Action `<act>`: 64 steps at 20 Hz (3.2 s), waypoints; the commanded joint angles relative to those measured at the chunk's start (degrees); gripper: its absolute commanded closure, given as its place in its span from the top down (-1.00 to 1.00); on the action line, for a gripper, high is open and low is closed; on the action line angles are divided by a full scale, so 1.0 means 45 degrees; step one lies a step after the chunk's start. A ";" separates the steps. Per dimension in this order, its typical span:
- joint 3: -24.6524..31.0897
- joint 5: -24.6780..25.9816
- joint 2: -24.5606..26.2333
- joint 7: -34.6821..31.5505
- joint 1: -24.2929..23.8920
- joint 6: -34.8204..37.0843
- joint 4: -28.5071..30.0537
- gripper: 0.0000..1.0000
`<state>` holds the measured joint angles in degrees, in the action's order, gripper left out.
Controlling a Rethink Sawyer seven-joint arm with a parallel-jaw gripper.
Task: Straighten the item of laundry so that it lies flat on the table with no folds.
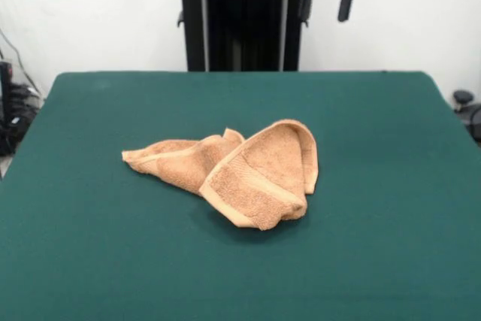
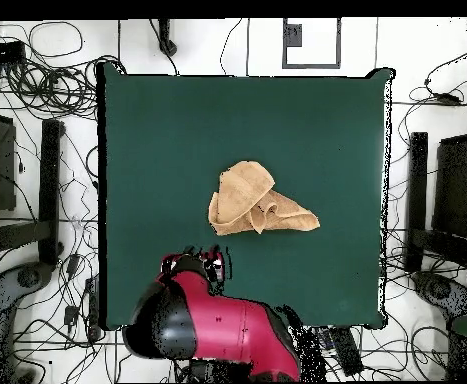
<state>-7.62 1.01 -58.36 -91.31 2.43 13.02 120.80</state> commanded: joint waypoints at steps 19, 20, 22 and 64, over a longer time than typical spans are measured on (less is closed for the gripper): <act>0.1227 -0.1220 0.1609 -0.5262 -0.1453 -0.4605 0.2267 1.00; 0.1291 -0.1198 0.1676 -0.5227 -0.1530 -0.4570 0.2263 1.00; 0.1402 -0.1147 0.1857 -0.5263 -0.1642 -0.4715 0.2283 1.00; 0.2077 -0.3077 0.4414 -0.9210 -0.0836 -0.7822 0.1799 1.00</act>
<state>-3.78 -9.10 -35.77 -120.96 -1.85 -29.90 131.49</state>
